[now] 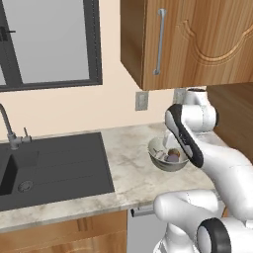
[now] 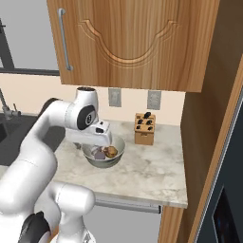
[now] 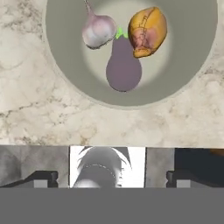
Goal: Take the eggplant, chicken drumstick, and garlic from the freezer and place them in the bowl on the counter.
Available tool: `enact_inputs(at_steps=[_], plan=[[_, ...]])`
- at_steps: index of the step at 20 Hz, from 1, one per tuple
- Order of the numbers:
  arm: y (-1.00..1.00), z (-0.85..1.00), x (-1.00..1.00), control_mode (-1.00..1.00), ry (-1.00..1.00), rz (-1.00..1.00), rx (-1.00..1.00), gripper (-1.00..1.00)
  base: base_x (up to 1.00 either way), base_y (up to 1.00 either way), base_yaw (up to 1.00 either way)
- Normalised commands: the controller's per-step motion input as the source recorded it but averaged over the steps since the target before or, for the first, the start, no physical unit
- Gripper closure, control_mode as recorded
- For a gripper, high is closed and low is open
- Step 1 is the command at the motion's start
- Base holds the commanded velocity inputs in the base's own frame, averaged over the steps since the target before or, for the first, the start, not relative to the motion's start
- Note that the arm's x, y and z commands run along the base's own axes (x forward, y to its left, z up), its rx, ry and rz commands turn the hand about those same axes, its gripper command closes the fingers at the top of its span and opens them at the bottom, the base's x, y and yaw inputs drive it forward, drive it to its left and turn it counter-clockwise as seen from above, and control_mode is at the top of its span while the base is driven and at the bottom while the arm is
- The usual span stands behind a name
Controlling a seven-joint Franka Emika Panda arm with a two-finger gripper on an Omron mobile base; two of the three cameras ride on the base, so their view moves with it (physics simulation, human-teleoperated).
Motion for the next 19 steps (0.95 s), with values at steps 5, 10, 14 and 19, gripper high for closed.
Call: enact_inputs(at_steps=[5, 10, 14, 19], plan=[[0.05, 0.84, -1.00, -1.00, 0.00, 0.00, 0.00, -1.00, 0.00, 0.00, 0.00], [0.09, 0.55, -1.00, -1.00, -0.08, 0.00, 0.00, -1.00, 0.00, 0.00, 0.00], [0.20, 0.26, -0.61, -1.00, -0.12, 0.01, -0.03, -1.00, 0.00, 0.00, 0.00], [0.13, 0.04, 0.00, -1.00, -0.02, 0.02, -0.01, -1.00, 0.00, 0.00, 0.00]])
